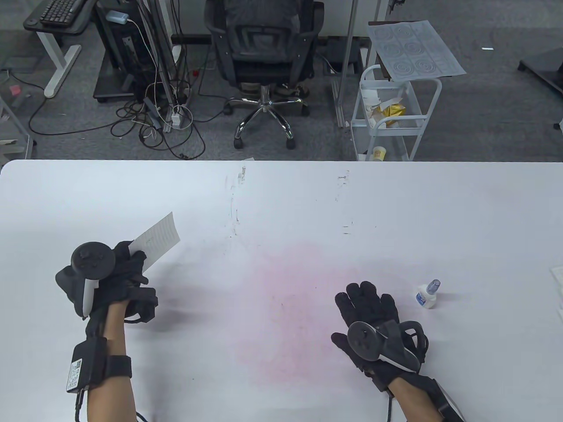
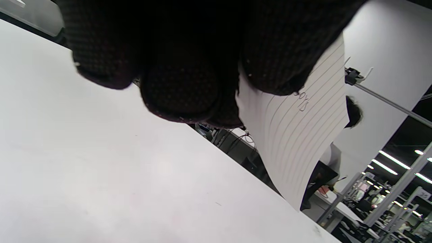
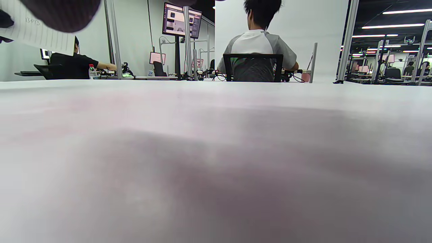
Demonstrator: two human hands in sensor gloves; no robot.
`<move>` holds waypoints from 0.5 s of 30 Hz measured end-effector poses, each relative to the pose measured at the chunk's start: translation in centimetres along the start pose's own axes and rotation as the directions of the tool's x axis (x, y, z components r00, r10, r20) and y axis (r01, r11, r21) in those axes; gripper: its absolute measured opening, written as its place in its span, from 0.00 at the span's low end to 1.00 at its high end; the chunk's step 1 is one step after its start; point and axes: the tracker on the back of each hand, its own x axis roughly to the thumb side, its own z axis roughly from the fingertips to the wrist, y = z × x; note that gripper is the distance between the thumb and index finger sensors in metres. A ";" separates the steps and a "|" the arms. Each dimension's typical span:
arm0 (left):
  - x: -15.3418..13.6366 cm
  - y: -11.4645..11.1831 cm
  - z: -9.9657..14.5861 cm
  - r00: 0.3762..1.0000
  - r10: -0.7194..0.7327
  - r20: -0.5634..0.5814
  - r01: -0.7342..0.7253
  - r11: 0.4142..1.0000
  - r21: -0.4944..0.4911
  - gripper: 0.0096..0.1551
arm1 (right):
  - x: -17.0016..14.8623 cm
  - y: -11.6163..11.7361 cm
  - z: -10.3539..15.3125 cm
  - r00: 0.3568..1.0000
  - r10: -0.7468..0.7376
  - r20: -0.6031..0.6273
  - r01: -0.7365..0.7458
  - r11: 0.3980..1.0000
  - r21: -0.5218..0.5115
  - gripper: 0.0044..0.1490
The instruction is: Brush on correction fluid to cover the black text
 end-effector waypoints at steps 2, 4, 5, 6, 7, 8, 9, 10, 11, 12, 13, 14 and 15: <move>1.1 0.0 1.0 0.999 0.031 0.025 -0.030 0.999 -0.020 0.19 | 0.1 -0.2 0.1 1.000 -0.003 0.008 0.003 1.000 -0.007 0.53; 2.1 -0.2 2.0 0.997 0.055 0.049 -0.053 0.998 -0.040 0.19 | 0.1 -0.4 0.3 1.000 -0.003 0.014 0.003 1.000 -0.017 0.53; 2.8 -0.3 2.6 0.996 0.067 0.066 -0.063 0.997 -0.054 0.19 | 0.2 -0.4 0.4 1.000 -0.005 0.016 0.005 1.000 -0.020 0.53; 3.2 -0.4 3.0 0.994 0.074 0.080 -0.069 0.996 -0.064 0.19 | 0.2 -0.4 0.4 1.000 -0.007 0.017 0.008 1.000 -0.020 0.53; 4.1 -0.6 3.8 0.991 0.083 0.100 -0.075 0.994 -0.084 0.19 | 0.2 -0.5 0.5 1.000 -0.011 0.019 0.011 1.000 -0.020 0.53; 4.5 -0.7 4.2 0.990 0.089 0.111 -0.079 0.992 -0.097 0.20 | 0.2 -0.5 0.6 1.000 -0.013 0.020 0.014 1.000 -0.020 0.53; 5.2 -1.0 4.9 0.987 0.100 0.129 -0.085 0.989 -0.120 0.19 | 0.1 -0.6 0.7 1.000 -0.016 0.022 0.016 1.000 -0.020 0.53; 5.9 -1.3 5.5 0.983 0.110 0.145 -0.089 0.985 -0.146 0.20 | 0.1 -0.6 0.7 1.000 -0.019 0.024 0.020 1.000 -0.024 0.53; 6.4 -1.5 6.0 0.980 0.121 0.157 -0.095 0.982 -0.165 0.20 | 0.1 -0.7 0.7 0.999 -0.022 0.024 0.023 0.999 -0.026 0.53; 7.1 -1.9 6.7 0.975 0.142 0.170 -0.108 0.975 -0.195 0.20 | 0.0 -0.8 0.7 0.999 -0.030 0.023 0.030 0.999 -0.028 0.53; 7.5 -2.2 7.2 0.972 0.157 0.176 -0.118 0.969 -0.217 0.20 | 0.0 -0.8 0.7 0.999 -0.034 0.022 0.034 0.999 -0.029 0.53; 8.1 -2.7 7.9 0.965 0.185 0.184 -0.136 0.958 -0.253 0.20 | -0.1 -0.9 0.7 0.999 -0.039 0.020 0.039 0.999 -0.031 0.53; 8.6 -3.0 8.4 0.961 0.205 0.187 -0.148 0.949 -0.280 0.20 | -0.2 -0.9 0.8 0.999 -0.041 0.018 0.042 0.999 -0.033 0.53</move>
